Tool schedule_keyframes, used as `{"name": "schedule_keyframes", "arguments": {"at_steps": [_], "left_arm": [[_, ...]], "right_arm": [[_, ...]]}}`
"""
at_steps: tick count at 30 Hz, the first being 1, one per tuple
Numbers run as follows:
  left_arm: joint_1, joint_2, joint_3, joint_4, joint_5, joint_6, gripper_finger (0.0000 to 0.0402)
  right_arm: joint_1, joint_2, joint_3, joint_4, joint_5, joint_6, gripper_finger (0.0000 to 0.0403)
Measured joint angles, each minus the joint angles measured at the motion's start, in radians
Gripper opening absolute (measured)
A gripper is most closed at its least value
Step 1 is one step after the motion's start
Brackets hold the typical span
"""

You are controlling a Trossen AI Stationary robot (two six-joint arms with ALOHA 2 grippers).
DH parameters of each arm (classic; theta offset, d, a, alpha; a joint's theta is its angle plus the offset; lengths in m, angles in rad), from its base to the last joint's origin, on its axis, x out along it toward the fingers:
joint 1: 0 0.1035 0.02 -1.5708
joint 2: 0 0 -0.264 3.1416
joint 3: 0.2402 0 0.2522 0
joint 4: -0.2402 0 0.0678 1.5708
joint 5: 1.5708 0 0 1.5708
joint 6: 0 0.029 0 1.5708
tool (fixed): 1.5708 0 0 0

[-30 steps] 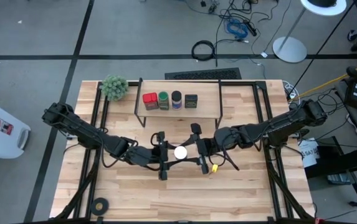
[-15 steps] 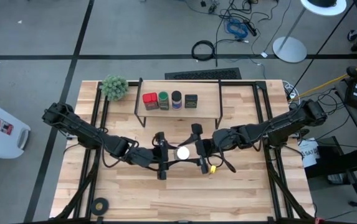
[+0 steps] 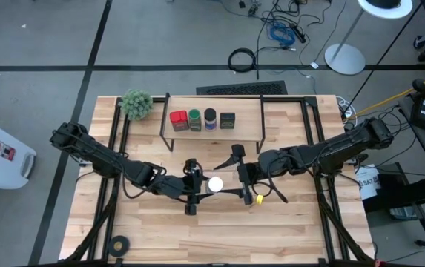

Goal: Shelf spices
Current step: Put the white seasoning bottle on the shelf aligned with the other black seasoning can

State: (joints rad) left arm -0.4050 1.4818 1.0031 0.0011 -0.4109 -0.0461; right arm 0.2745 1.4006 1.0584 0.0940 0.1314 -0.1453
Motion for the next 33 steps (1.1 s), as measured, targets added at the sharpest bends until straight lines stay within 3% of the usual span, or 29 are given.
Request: {"name": "schedule_keyframes", "arguments": {"at_steps": [25, 33], "left_arm": [[0.058, 0.048, 0.0, 0.015, 0.07, -0.002, 0.0215], [0.058, 0.048, 0.0, 0.015, 0.069, -0.002, 0.0215]], "right_arm": [[0.0, 0.042, 0.016, -0.084, -0.005, 0.105, 0.0311], [-0.001, 0.042, 0.016, -0.06, -0.029, 0.101, 0.0239]]}}
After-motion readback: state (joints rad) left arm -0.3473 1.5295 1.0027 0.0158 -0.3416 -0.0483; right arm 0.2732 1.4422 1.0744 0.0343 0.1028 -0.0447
